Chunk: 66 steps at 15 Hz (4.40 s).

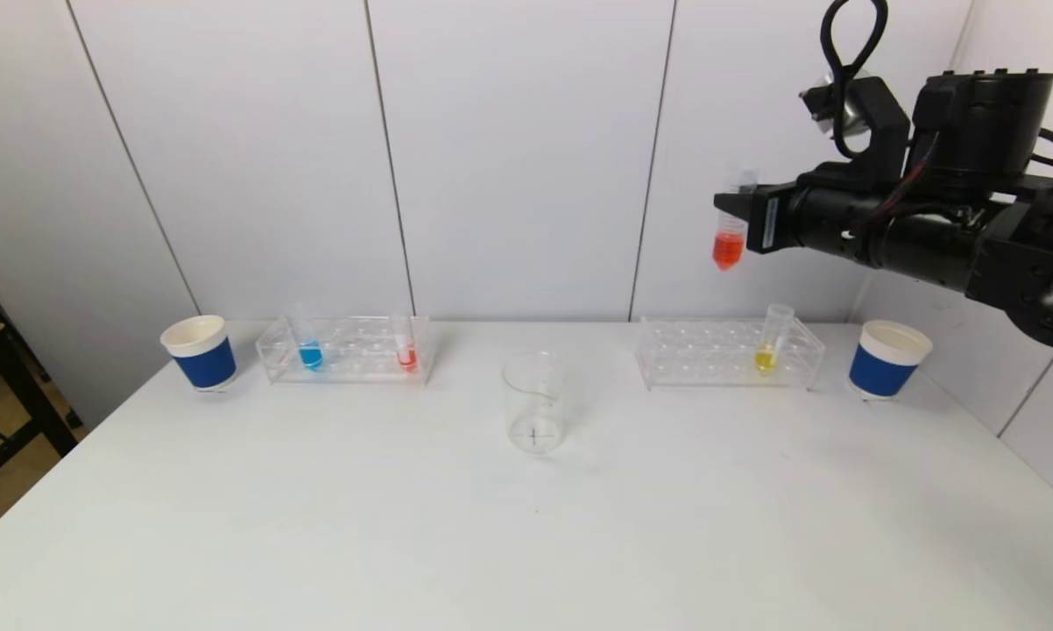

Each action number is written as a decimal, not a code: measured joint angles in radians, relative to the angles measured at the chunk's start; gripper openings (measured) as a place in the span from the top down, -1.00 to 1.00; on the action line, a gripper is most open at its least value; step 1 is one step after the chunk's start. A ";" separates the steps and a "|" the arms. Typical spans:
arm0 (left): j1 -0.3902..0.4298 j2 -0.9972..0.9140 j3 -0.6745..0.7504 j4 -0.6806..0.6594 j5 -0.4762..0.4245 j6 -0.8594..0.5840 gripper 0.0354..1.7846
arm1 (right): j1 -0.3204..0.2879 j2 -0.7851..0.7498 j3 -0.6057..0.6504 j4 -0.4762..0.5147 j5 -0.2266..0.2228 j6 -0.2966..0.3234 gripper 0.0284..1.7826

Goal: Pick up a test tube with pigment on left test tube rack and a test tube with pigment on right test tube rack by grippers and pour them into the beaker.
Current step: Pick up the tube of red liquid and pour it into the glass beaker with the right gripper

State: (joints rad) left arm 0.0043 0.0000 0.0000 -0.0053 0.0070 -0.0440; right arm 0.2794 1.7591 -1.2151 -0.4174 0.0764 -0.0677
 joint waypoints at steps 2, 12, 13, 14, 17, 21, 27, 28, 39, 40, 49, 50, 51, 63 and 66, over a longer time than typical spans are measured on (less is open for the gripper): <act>0.000 0.000 0.000 0.000 0.000 0.000 -0.98 | 0.007 -0.025 0.000 0.049 0.003 -0.035 0.50; 0.000 0.000 0.000 0.000 0.000 0.000 -0.98 | 0.080 -0.081 -0.002 0.160 0.025 -0.125 0.50; 0.000 0.000 0.000 0.000 0.000 0.000 -0.98 | 0.088 -0.073 -0.002 0.152 0.032 -0.139 0.50; 0.000 0.000 0.000 0.000 0.000 0.000 -0.98 | 0.093 -0.065 -0.002 0.149 0.047 -0.155 0.50; 0.000 0.000 0.000 0.000 0.000 0.000 -0.98 | 0.099 -0.026 -0.004 0.140 0.076 -0.229 0.50; 0.000 0.000 0.000 0.000 0.000 0.000 -0.98 | 0.101 0.024 -0.005 0.113 0.104 -0.340 0.50; 0.000 0.000 0.000 0.000 0.000 0.000 -0.98 | 0.104 0.090 -0.013 0.037 0.141 -0.438 0.50; 0.000 0.000 0.000 0.000 0.000 0.000 -0.98 | 0.104 0.097 -0.015 0.036 0.157 -0.450 0.50; 0.000 0.000 0.000 0.000 0.000 0.000 -0.98 | 0.131 0.239 -0.017 -0.225 0.174 -0.604 0.50; 0.000 0.000 0.000 0.000 0.000 0.000 -0.98 | 0.131 0.248 -0.017 -0.230 0.177 -0.626 0.50; 0.000 0.000 0.000 0.000 0.000 0.000 -0.98 | 0.143 0.305 -0.024 -0.328 0.191 -0.762 0.50; 0.000 0.000 0.000 0.000 0.000 0.000 -0.98 | 0.145 0.308 -0.025 -0.330 0.191 -0.767 0.50; 0.000 0.000 0.000 0.000 0.000 0.000 -0.98 | 0.146 0.311 -0.026 -0.340 0.190 -0.774 0.50; 0.000 0.000 0.000 0.000 0.000 0.000 -0.98 | 0.201 0.393 -0.013 -0.520 0.174 -0.829 0.50; 0.000 0.000 0.000 0.000 0.000 0.000 -0.98 | 0.203 0.399 0.009 -0.560 0.175 -0.843 0.50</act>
State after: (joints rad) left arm 0.0043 0.0000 0.0000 -0.0057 0.0072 -0.0436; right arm 0.4826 2.1577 -1.2064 -0.9779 0.2511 -0.9111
